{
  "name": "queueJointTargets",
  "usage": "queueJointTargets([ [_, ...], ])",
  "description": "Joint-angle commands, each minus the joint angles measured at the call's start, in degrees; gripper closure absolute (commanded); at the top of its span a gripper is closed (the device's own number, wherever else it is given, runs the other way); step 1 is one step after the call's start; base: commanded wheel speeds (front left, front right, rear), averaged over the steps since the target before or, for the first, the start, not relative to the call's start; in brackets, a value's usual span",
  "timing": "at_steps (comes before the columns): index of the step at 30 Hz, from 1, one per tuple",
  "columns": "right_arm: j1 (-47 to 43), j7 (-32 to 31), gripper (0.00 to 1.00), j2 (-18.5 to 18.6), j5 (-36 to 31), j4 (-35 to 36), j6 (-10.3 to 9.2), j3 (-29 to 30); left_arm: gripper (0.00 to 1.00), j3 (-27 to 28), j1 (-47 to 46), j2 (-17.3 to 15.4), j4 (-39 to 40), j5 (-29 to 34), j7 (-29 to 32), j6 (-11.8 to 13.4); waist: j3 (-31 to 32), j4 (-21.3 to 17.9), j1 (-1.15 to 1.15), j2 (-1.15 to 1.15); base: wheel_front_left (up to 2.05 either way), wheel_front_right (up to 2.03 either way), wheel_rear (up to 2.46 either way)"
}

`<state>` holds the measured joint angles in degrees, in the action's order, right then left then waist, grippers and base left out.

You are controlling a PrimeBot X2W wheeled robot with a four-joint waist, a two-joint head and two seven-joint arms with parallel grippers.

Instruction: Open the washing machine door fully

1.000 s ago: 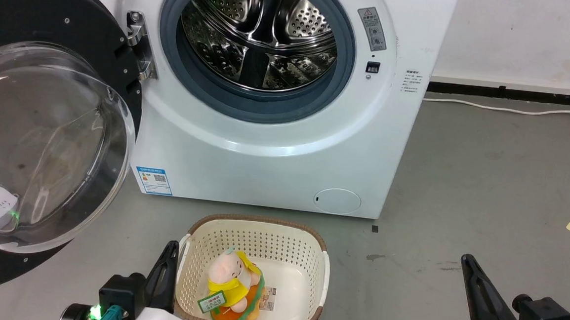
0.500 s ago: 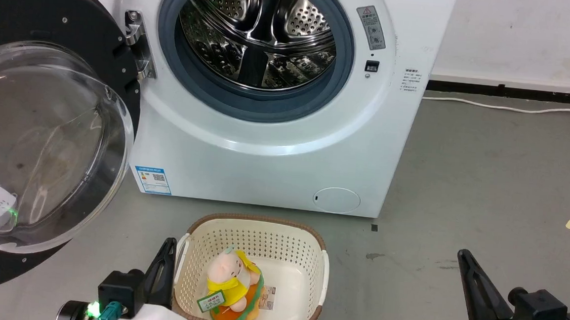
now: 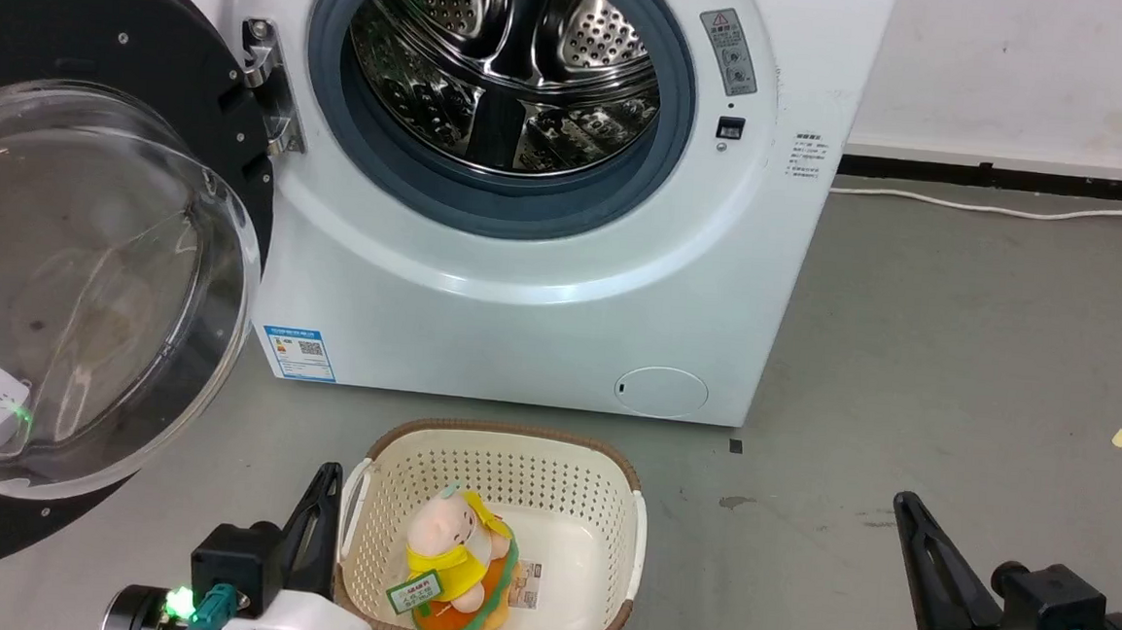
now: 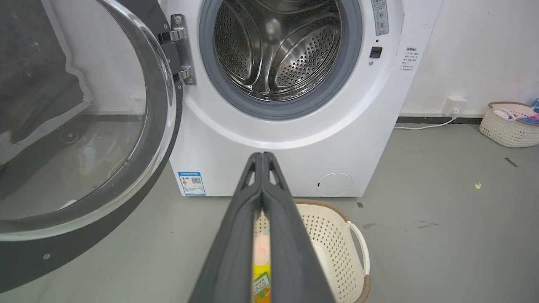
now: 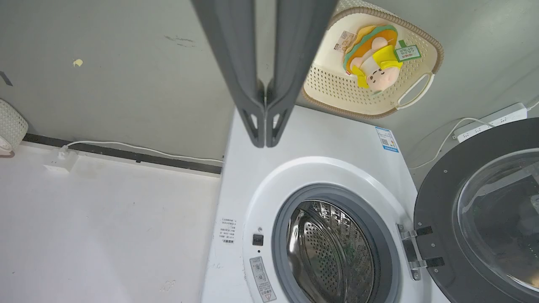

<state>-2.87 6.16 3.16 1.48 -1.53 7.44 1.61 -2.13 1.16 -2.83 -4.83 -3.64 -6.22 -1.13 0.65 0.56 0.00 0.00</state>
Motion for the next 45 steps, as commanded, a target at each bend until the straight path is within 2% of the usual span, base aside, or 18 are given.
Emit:
queueJointTargets([
  [1,1.1,-0.4,1.00,-0.2,-0.3,0.3,0.03,-0.1,1.00,0.3,-0.6,0.0,0.6,0.4,0.5,0.4,0.0,0.0,0.00,0.00,0.00,0.00,0.00],
  [45,2.7,-5.7,1.00,-0.3,-1.4,1.4,0.04,-1.5,1.00,2.0,-1.1,0.0,4.5,3.4,5.7,1.1,-0.6,-0.5,0.00,0.00,0.00,0.00,0.00],
])
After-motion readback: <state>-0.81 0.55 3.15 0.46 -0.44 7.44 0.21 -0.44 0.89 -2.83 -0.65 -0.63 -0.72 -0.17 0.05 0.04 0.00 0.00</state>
